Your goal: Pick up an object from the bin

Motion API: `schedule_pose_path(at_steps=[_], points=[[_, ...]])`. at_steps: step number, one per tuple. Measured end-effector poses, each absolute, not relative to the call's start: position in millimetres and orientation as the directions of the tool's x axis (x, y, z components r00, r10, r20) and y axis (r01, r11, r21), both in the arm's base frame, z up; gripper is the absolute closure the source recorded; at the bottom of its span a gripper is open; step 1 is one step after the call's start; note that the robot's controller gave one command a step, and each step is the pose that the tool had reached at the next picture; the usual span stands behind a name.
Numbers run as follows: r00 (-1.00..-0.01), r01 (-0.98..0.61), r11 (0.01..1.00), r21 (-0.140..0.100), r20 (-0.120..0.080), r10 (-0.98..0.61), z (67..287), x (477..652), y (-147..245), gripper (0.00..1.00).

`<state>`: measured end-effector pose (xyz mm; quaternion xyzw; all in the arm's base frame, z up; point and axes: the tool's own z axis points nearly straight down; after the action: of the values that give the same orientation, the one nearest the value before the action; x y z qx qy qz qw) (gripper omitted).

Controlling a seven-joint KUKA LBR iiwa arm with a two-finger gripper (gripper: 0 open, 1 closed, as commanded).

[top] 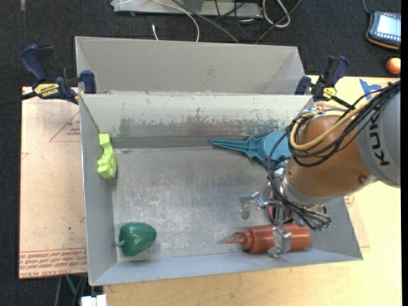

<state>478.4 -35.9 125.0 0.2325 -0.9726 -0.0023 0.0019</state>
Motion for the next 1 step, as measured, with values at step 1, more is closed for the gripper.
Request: schedule_pose_path(at_steps=[1], points=[[-0.69, -0.723, 0.69, -0.021, -0.022, -0.724, 71.9, 484.7, -81.1, 0.0]])
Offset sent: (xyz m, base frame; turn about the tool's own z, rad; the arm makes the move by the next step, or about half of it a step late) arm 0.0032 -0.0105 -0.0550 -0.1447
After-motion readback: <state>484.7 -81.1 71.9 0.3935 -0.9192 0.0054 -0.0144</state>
